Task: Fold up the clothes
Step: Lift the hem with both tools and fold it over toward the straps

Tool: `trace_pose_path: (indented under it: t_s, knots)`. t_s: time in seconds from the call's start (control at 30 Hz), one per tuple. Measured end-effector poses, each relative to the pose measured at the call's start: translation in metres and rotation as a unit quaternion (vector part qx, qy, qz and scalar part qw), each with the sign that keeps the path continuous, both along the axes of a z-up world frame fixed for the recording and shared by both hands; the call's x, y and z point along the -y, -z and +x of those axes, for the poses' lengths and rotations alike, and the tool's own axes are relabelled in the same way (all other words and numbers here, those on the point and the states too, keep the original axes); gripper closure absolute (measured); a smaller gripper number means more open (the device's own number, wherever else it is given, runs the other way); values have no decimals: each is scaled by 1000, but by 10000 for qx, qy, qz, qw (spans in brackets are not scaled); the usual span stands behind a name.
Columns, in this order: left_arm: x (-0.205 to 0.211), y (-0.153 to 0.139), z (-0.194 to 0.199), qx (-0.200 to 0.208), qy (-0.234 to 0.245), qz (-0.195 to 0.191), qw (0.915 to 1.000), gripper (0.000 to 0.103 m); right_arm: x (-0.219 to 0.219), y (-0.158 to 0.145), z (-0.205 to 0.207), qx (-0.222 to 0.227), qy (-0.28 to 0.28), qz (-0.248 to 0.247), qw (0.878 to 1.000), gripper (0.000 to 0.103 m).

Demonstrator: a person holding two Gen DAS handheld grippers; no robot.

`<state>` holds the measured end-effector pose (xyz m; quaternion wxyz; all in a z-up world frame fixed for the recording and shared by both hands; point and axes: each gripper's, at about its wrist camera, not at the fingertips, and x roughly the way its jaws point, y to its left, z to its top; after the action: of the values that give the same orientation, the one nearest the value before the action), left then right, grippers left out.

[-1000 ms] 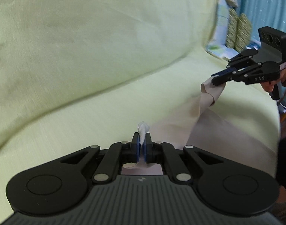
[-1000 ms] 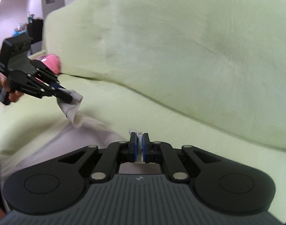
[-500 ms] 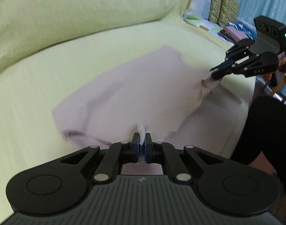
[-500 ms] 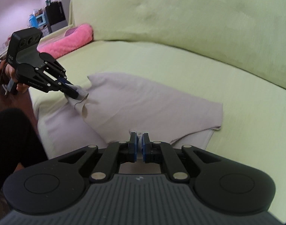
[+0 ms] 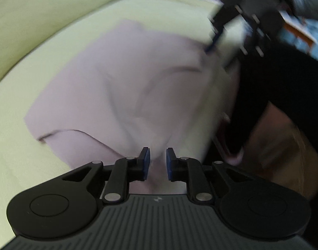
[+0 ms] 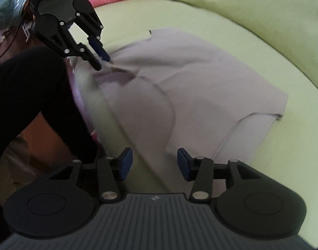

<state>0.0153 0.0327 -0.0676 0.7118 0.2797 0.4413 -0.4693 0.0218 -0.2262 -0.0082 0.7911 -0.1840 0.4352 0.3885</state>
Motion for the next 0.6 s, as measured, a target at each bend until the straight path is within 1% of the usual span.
trace_pose_path:
  t_s: [0.07, 0.1, 0.13, 0.17, 0.2, 0.27, 0.3, 0.33, 0.37, 0.4, 0.43, 0.47, 0.5, 0.53, 0.57, 0.6]
  knots:
    - [-4, -1, 0, 151, -52, 197, 9997, 83, 8, -8, 0, 65, 296, 110, 9995, 69]
    - [-6, -2, 3, 240, -195, 244, 9992, 83, 12, -12, 2, 84, 478, 158, 9987, 73]
    - [-7, -5, 8, 281, -403, 199, 9986, 83, 15, -14, 5, 84, 680, 189, 9975, 75]
    - [-7, -9, 12, 309, -625, 130, 9975, 80, 20, -16, 8, 59, 975, 222, 9950, 75]
    - [-6, -12, 14, 345, -827, 111, 9959, 73, 26, -17, 11, -4, 1264, 265, 9916, 75]
    - [-2, -16, 14, 486, -1275, 73, 9906, 67, 33, -18, 16, -153, 1664, 361, 9853, 75]
    - [2, -18, 14, 490, -1683, 39, 9845, 67, 37, -18, 16, -224, 1823, 422, 9821, 75]
    - [6, -18, 16, 463, -1913, 41, 9804, 67, 37, -17, 13, -268, 1945, 390, 9798, 75]
    - [10, -16, 19, 283, -2390, 87, 9706, 67, 34, -13, 10, -290, 2068, 260, 9776, 75]
    - [13, -13, 22, 51, -2966, 143, 9549, 67, 31, -10, 9, -355, 2269, 153, 9732, 75]
    - [11, -11, 23, -252, -3439, 86, 9386, 67, 28, -7, 8, -458, 2516, 114, 9667, 75]
    - [8, -8, 22, -577, -3872, -7, 9202, 67, 27, -3, 6, -624, 2917, 192, 9543, 75]
    - [4, -6, 21, -900, -4293, -100, 8986, 67, 27, -1, 3, -787, 3363, 376, 9377, 75]
    - [0, -3, 16, -1223, -4686, -313, 8744, 67, 27, 1, 0, -887, 3688, 593, 9234, 75]
    - [-3, -3, 13, -1374, -4874, -459, 8611, 67, 29, 3, -5, -1003, 4080, 908, 9029, 75]
    - [-6, -1, 6, -1526, -5077, -709, 8450, 67, 33, 8, -10, -1122, 4446, 1250, 8799, 75]
